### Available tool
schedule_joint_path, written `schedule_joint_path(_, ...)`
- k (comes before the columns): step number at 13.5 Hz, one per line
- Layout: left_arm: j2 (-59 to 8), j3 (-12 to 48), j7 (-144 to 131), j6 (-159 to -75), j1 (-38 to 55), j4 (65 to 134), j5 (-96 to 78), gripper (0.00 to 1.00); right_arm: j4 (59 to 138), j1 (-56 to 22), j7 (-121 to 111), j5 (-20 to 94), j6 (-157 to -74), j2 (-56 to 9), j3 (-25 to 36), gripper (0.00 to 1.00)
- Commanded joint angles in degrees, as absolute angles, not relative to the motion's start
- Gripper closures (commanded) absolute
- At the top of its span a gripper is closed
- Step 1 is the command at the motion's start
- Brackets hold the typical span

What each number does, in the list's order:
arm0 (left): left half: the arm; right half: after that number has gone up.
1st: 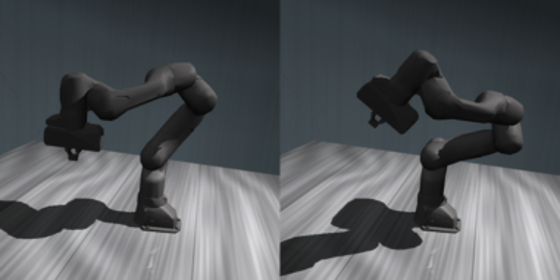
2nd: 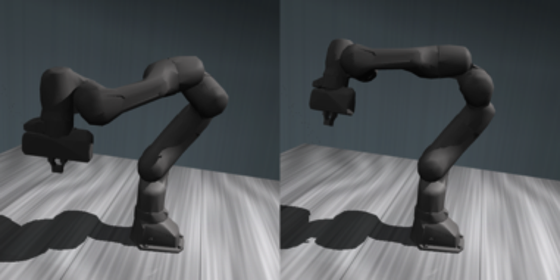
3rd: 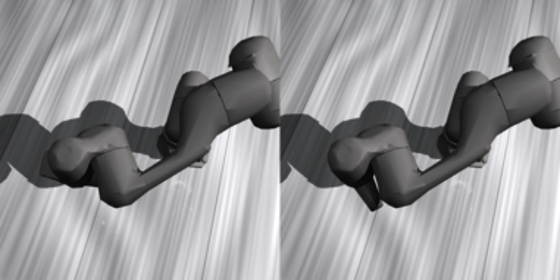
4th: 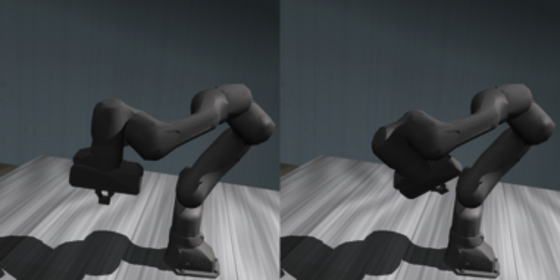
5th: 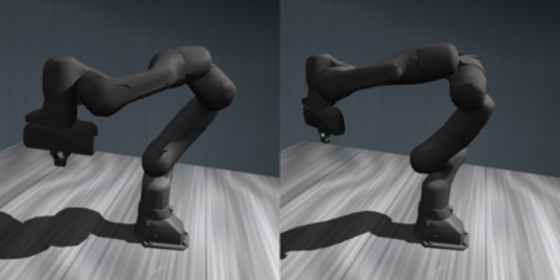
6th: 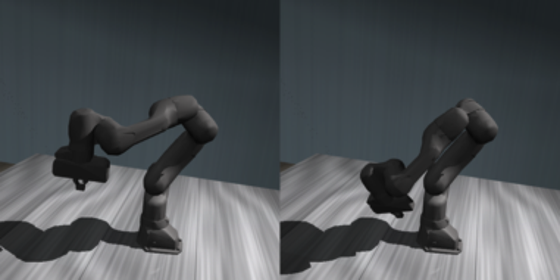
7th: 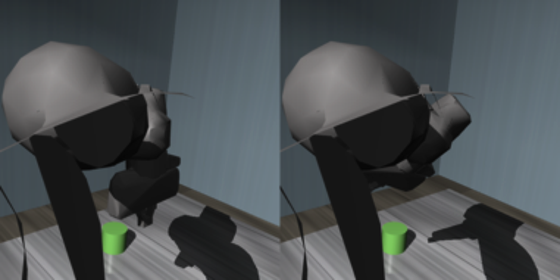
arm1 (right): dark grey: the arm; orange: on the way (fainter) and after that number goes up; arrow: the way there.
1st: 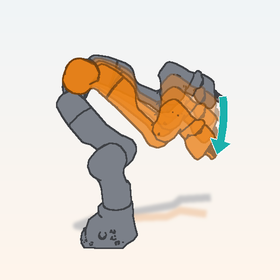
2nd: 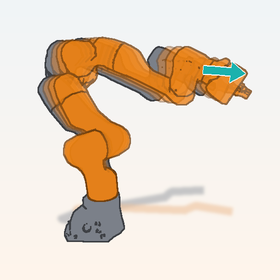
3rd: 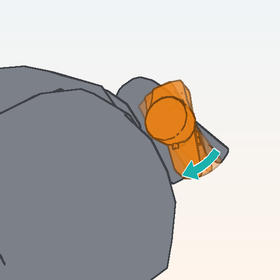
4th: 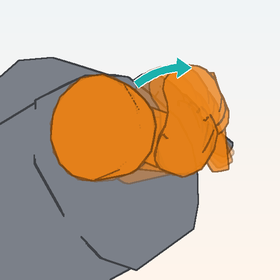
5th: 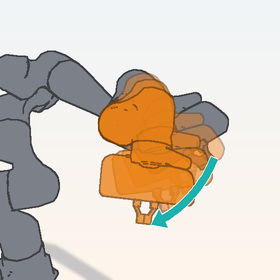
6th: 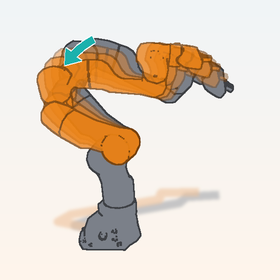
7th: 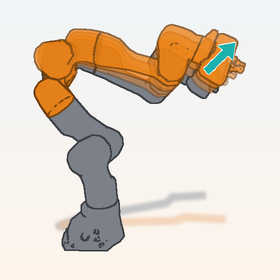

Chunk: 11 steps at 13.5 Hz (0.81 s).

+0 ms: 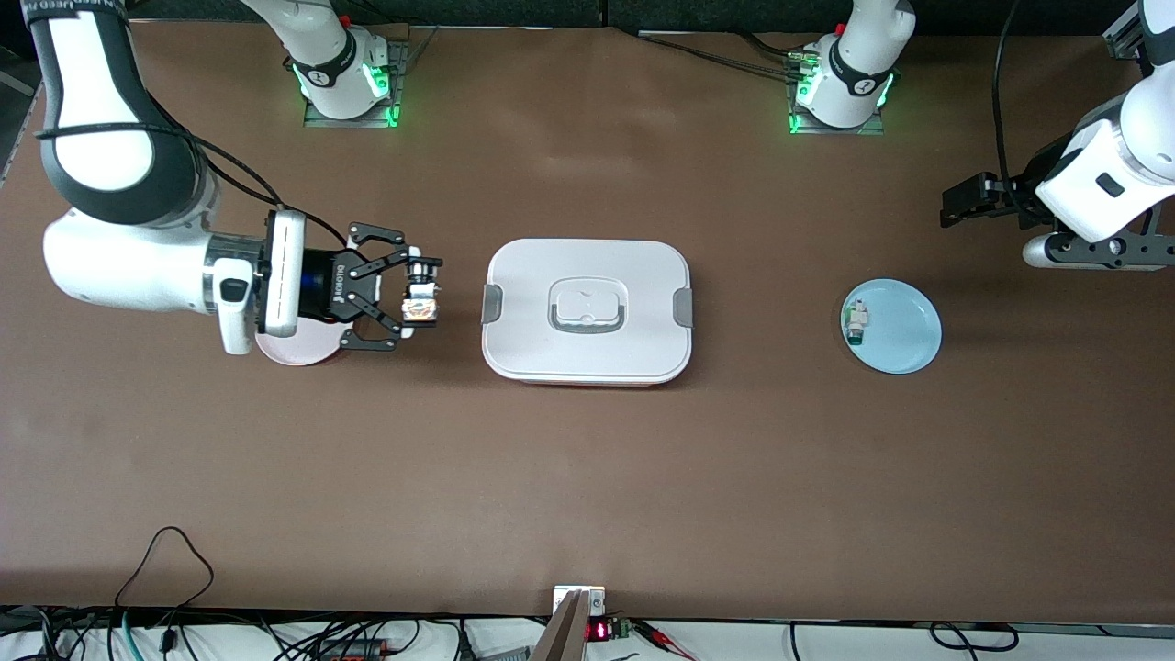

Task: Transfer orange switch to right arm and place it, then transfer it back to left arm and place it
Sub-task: 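Lift the switch over the box with the right gripper while the left gripper reaches in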

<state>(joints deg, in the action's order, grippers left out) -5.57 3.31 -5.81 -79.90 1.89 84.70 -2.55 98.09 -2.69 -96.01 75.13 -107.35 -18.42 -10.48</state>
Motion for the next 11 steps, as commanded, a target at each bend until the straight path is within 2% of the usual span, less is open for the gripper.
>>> schedule_joint_path(1,-4.92,3.6,-5.98,-78.93,1.84,84.29,-2.37,0.0,97.03,-4.39,-100.01,81.98,-106.17,-20.29,-10.46,0.68)
schedule_joint_path(7,-4.83,4.39,-6.24,-76.48,2.28,84.2,-3.07,0.0,96.77,-10.8,-100.28,92.7,-107.05,-23.11,-10.46,0.68)
schedule_joint_path(11,-5.27,5.45,-10.0,-72.16,2.11,84.28,-20.95,0.0,93.7,-14.23,-100.37,93.96,-112.13,-23.99,-10.46,0.68)
